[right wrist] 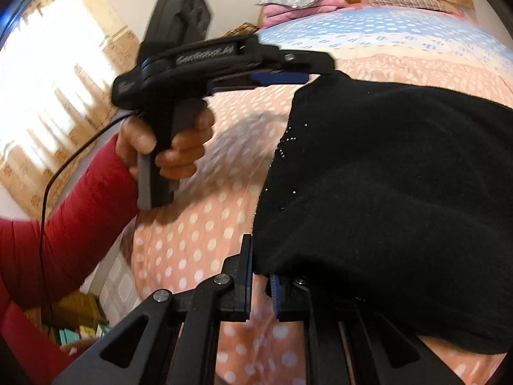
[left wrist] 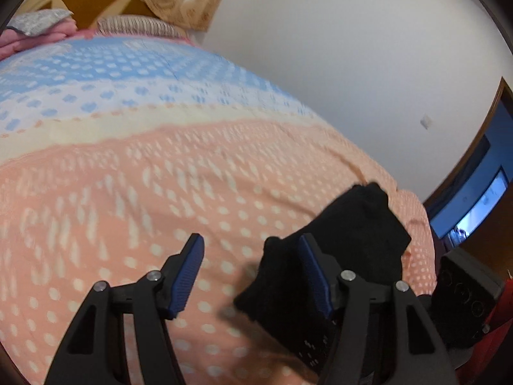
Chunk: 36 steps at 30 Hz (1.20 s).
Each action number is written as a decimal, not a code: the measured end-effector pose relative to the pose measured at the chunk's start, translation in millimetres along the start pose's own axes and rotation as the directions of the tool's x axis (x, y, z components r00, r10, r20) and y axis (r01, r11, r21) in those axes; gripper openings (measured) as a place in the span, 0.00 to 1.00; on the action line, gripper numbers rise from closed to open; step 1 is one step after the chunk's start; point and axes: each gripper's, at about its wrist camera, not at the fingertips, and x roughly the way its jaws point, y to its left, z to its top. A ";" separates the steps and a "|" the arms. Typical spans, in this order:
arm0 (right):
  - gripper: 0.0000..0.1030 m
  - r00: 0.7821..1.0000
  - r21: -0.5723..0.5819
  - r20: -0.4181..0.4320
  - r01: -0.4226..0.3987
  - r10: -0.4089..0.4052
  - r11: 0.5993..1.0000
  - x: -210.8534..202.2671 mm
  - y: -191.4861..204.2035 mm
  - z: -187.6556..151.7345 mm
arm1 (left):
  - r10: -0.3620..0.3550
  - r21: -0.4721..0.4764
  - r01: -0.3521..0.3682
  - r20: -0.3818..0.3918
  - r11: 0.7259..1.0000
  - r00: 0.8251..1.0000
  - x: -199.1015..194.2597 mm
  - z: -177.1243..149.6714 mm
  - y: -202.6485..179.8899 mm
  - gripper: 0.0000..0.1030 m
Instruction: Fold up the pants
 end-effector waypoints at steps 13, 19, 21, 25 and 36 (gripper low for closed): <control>0.13 0.994 0.007 -0.006 -0.112 0.112 0.994 -30.3 7.2 -3.8 | 0.087 0.034 -0.085 -0.079 0.996 0.993 23.6 0.3 -12.2 0.11; 0.13 0.996 0.114 0.026 -0.083 0.081 0.990 -21.4 -2.9 1.0 | 0.104 0.033 -0.101 -0.082 0.994 0.991 23.9 4.0 -8.0 0.10; 0.13 0.993 0.140 0.045 -0.112 0.106 0.984 -19.5 -5.4 4.4 | 0.109 0.033 -0.107 -0.083 0.994 0.991 23.0 6.3 -5.3 0.08; 0.13 0.992 0.126 0.094 -0.099 0.087 0.987 -17.8 -1.7 12.0 | 0.122 0.019 -0.121 -0.100 0.993 0.987 25.9 8.4 2.0 0.08; 0.07 0.999 0.019 0.044 0.003 -0.003 1.000 10.8 10.6 11.2 | 0.223 0.099 -0.213 -0.111 0.972 0.968 39.3 0.9 -10.4 0.03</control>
